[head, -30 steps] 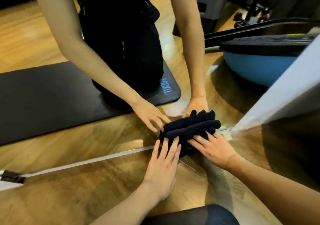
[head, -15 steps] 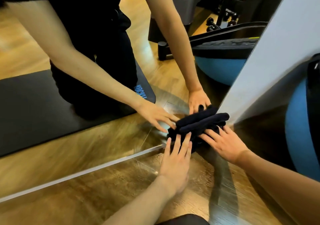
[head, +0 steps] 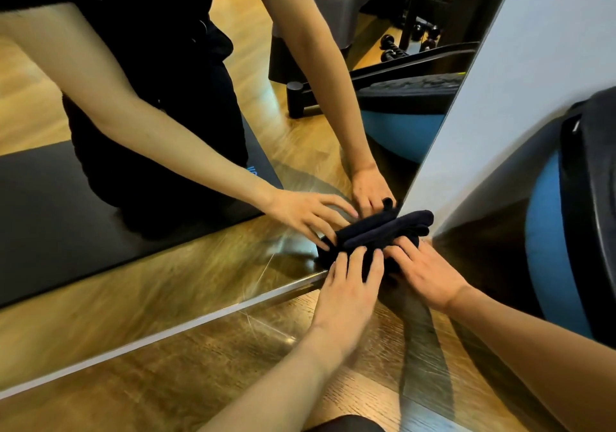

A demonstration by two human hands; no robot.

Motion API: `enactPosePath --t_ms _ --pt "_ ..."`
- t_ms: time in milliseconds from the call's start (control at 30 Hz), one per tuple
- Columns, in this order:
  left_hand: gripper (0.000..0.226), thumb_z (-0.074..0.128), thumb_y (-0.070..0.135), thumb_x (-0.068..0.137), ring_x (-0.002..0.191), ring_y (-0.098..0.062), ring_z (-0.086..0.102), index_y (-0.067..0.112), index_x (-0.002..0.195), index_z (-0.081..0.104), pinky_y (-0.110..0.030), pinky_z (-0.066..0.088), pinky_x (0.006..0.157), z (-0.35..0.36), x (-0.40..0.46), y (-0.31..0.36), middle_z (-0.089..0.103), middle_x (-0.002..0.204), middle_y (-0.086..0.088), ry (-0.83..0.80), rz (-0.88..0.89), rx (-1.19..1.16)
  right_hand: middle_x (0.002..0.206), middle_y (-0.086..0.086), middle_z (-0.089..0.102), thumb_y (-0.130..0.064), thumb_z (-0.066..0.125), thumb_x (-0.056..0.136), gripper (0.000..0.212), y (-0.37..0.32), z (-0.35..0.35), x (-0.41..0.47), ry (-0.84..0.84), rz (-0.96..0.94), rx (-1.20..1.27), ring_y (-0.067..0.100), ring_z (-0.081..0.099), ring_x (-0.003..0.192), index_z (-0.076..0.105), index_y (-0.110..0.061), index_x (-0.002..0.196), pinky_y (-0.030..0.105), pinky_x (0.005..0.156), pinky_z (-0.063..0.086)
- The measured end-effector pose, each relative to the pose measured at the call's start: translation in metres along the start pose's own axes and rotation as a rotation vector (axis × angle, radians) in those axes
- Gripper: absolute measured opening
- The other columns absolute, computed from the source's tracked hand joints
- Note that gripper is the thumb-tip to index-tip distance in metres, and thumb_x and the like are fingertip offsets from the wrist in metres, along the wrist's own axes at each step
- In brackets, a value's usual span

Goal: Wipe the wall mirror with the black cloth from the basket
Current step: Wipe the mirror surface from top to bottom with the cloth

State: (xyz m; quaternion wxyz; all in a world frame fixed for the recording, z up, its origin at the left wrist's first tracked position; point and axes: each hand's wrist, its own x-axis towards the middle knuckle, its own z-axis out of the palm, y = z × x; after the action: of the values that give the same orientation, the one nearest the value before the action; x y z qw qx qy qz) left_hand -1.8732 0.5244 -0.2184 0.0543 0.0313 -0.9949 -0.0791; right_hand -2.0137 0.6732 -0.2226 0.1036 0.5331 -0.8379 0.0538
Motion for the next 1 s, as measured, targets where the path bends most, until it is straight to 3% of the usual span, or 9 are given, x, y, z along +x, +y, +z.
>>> enactPosePath --t_ms 100,233,333,433,533,667,800,867,1000 --pt "0.074 0.068 0.006 0.081 0.095 -0.030 0.063 0.008 0.149 0.038 -0.034 0.060 0.068 -0.010 0.016 0.003 0.060 0.115 -0.017 0.163 -0.006 -0.013 0.124 0.010 0.059 -0.010 0.085 0.080 0.071 -0.011 -0.004 -0.001 -0.003 0.134 0.185 0.028 0.060 0.102 0.044 -0.016 0.138 0.047 0.089 0.059" --pt "0.051 0.035 0.004 0.087 0.086 -0.025 0.067 0.003 0.130 0.063 -0.028 0.057 0.053 -0.014 0.029 0.005 0.064 0.103 -0.014 0.196 -0.095 0.046 0.143 0.007 0.055 -0.011 0.074 0.091 0.073 -0.021 -0.014 0.004 -0.020 0.410 0.391 0.025 0.058 0.126 0.033 -0.020 0.151 0.039 0.106 0.050" --pt "0.032 0.065 0.004 0.085 0.084 -0.022 0.069 0.005 0.117 0.065 -0.028 0.054 0.047 -0.021 0.031 0.008 0.062 0.101 -0.011 0.201 -0.108 0.017 0.143 0.006 0.058 -0.012 0.070 0.095 0.076 -0.028 -0.021 0.011 -0.076 0.536 0.413 0.022 0.063 0.123 0.023 -0.025 0.154 0.038 0.100 0.055" --pt "0.036 0.085 0.006 0.070 0.075 -0.022 0.068 0.007 0.099 0.063 -0.031 0.052 0.042 -0.032 0.036 0.008 0.059 0.096 -0.010 0.087 -0.137 -0.041 0.139 0.007 0.061 -0.014 0.064 0.099 0.073 -0.033 -0.031 0.015 -0.145 0.590 0.383 0.022 0.067 0.117 0.018 -0.026 0.155 0.038 0.095 0.058" --pt "0.027 0.081 0.004 0.075 0.068 -0.022 0.068 0.008 0.095 0.064 -0.033 0.053 0.046 -0.046 0.040 0.008 0.058 0.097 -0.010 0.043 -0.127 -0.021 0.137 0.006 0.063 -0.012 0.060 0.101 0.065 -0.035 -0.041 0.021 -0.152 0.610 0.400 0.023 0.067 0.117 0.025 -0.029 0.153 0.039 0.094 0.058" --pt "0.024 0.051 0.005 0.100 0.105 -0.027 0.065 0.005 0.123 0.058 -0.037 0.058 0.076 -0.057 0.039 0.008 0.049 0.127 -0.013 0.042 -0.093 0.078 0.134 0.003 0.063 -0.010 0.060 0.099 0.041 -0.042 -0.053 0.031 -0.159 0.558 0.338 0.026 0.063 0.121 0.053 -0.026 0.136 0.037 0.097 0.055" --pt "0.027 0.049 0.009 0.101 0.128 -0.030 0.045 0.008 0.127 0.058 -0.041 0.052 0.090 -0.068 0.023 0.005 0.041 0.137 -0.013 -0.015 -0.088 0.144 0.140 0.004 0.047 -0.021 0.064 0.097 0.038 -0.064 -0.074 0.030 -0.268 0.513 0.021 0.029 0.045 0.129 0.059 -0.028 0.134 0.042 0.104 0.048" --pt "0.030 0.048 0.009 0.102 0.129 -0.030 0.046 0.011 0.131 0.054 -0.044 0.049 0.095 -0.072 0.011 0.000 0.048 0.136 -0.011 -0.113 -0.086 0.143 0.143 0.005 0.043 -0.024 0.066 0.096 0.041 -0.078 -0.086 0.029 -0.347 0.428 -0.119 0.031 0.039 0.133 0.058 -0.027 0.136 0.044 0.108 0.040" --pt "0.033 0.054 0.009 0.097 0.114 -0.036 0.063 0.015 0.129 0.049 -0.047 0.052 0.087 -0.102 -0.023 -0.025 0.062 0.123 -0.012 -0.310 -0.165 -0.021 0.126 0.003 0.059 -0.020 0.065 0.095 0.031 -0.113 -0.111 0.040 -0.452 0.354 -0.065 0.029 0.053 0.122 0.060 -0.025 0.125 0.041 0.097 0.044"
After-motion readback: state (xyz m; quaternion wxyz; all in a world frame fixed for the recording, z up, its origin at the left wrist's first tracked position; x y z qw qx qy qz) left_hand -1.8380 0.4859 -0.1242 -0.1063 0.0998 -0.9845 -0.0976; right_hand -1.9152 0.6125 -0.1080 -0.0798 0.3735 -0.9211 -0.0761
